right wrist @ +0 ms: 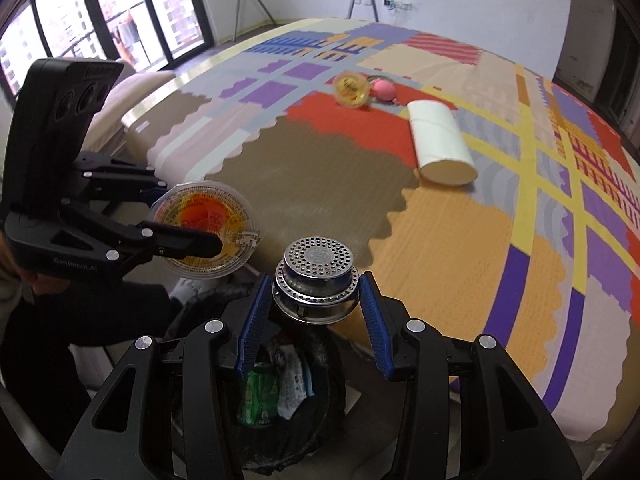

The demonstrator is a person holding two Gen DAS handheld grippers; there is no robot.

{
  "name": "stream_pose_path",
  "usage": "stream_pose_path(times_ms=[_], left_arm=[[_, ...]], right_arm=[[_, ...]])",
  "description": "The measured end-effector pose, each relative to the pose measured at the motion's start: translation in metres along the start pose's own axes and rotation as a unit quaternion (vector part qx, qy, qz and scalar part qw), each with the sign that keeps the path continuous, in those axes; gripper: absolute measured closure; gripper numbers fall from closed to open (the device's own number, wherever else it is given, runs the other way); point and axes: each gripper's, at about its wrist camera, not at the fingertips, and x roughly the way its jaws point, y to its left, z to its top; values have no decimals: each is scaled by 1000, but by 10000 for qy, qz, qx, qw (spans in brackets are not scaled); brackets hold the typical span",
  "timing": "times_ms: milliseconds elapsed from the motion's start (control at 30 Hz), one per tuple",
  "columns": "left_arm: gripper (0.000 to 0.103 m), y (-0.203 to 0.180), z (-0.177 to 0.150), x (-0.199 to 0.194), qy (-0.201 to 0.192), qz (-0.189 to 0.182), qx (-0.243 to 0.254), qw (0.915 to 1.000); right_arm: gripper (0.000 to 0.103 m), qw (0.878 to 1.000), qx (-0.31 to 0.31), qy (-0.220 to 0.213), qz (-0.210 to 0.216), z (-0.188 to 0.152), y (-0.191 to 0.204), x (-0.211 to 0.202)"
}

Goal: Collect trash
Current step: 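Lift the jelly cup and strainer and carry both toward the bin, then open both tools over the bin to drop the jelly cup and strainer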

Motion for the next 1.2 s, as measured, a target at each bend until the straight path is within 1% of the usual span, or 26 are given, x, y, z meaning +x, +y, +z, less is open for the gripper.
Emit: stream_pose_path(times_ms=[167, 267, 400, 533, 700, 800, 933, 1133, 1200], left_arm=[[65, -10, -13, 7, 201, -94, 239, 9995], [65, -13, -20, 14, 341, -110, 336, 9988], [65, -17, -34, 31, 631, -113, 481, 9968], [65, -19, -46, 53, 974, -59, 648, 9931], [65, -15, -65, 86, 1460, 42, 712, 9867], [65, -12, -71, 103, 1634, 134, 731, 9838], [65, -7, -74, 121, 1741, 211, 668, 9822], [65, -10, -77, 142, 1703, 339, 564, 9832], [65, -11, -78, 153, 1790, 405, 584, 9813]], right_arm=[[58, 9996, -135, 211, 140, -16, 4, 5], [58, 9987, -203, 419, 197, -29, 7, 14], [58, 9968, -272, 713, 256, -44, 11, 29], [58, 9943, -356, 964, 282, -56, 16, 43], [58, 9900, -487, 1295, 280, -68, 25, 66], [58, 9867, -586, 1495, 257, -75, 32, 81], [58, 9829, -712, 1681, 242, -84, 38, 95], [58, 9781, -786, 1920, 182, -96, 42, 114], [58, 9767, -796, 1984, 179, -98, 44, 118]])
